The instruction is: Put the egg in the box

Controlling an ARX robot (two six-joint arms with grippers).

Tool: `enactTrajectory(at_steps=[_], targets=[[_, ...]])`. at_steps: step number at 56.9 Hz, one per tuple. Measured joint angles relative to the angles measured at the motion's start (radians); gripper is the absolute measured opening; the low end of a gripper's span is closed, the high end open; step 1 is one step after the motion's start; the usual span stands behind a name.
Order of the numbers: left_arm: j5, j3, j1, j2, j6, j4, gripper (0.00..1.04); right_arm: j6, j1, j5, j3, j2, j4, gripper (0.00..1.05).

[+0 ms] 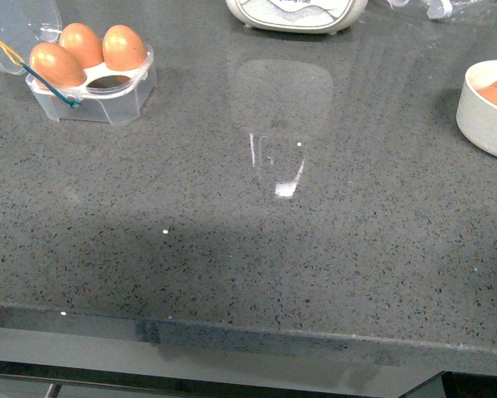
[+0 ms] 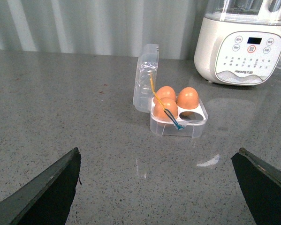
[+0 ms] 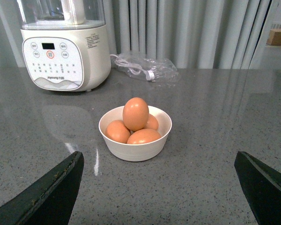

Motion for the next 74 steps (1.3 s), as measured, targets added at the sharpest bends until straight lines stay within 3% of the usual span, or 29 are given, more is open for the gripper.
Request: enactTrajectory(at_steps=[74], targets=[[0.0, 0.0, 0.0, 0.0, 0.0, 0.0, 0.98, 0.0, 0.0, 0.0, 0.0, 0.0, 0.0, 0.97]])
